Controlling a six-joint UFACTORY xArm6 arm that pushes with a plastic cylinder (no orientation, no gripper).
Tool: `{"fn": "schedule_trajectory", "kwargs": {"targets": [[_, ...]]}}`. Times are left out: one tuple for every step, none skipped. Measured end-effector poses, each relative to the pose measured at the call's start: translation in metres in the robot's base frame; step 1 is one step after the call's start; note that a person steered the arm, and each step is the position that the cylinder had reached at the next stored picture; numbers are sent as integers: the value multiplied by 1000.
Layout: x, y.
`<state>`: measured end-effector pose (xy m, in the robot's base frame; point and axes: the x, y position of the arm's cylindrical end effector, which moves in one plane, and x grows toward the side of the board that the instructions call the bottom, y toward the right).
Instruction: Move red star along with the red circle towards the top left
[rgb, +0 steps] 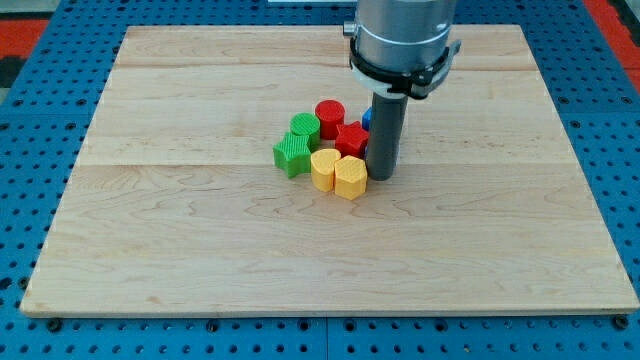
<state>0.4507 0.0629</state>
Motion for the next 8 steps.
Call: {"fn": "schedule_trajectory", "kwargs": {"targets": [[-35, -16], [-73, -36], [-57, -23], [-54, -47], [-72, -93], [-124, -123], [-133, -116], [-141, -45]]}}
